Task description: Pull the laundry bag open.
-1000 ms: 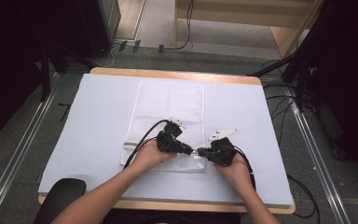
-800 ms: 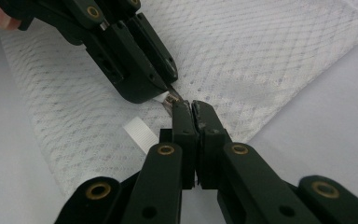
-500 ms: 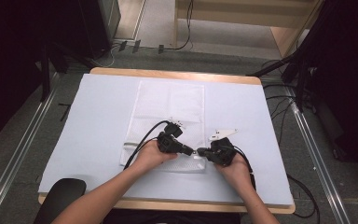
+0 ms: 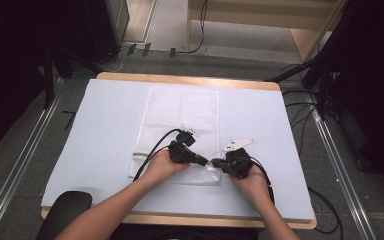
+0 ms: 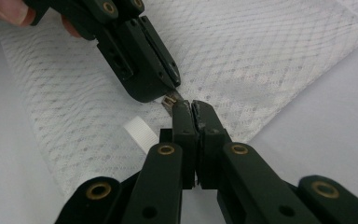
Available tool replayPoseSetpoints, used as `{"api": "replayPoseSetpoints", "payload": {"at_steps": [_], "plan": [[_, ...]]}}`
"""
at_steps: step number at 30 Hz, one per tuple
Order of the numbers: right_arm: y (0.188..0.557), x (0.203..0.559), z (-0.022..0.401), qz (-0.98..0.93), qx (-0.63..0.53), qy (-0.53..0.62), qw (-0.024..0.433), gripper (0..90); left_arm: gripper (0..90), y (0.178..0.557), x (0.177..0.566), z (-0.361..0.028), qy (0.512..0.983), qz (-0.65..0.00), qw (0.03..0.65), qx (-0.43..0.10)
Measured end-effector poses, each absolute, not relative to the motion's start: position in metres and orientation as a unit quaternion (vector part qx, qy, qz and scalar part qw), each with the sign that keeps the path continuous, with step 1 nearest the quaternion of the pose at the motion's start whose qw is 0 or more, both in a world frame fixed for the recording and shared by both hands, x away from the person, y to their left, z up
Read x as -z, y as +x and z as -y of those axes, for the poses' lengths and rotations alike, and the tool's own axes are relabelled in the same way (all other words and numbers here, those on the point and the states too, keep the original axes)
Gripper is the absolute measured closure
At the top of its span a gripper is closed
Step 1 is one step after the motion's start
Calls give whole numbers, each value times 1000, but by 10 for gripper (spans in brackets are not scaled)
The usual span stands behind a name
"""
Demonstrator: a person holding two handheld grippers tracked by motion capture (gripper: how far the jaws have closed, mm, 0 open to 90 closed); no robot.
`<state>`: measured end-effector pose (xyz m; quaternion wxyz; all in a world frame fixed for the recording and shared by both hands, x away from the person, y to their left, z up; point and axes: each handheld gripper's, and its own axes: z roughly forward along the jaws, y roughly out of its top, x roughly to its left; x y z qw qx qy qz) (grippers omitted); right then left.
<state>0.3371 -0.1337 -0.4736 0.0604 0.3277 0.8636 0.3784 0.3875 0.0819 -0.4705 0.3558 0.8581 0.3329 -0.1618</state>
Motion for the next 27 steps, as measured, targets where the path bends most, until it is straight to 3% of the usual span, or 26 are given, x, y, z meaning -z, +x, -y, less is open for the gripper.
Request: {"api": "replayPoseSetpoints", "payload": {"at_steps": [27], "plan": [[337,477,137,-863,-390,317,58,900,882,401,459,-107,859,-333,334,196]]}}
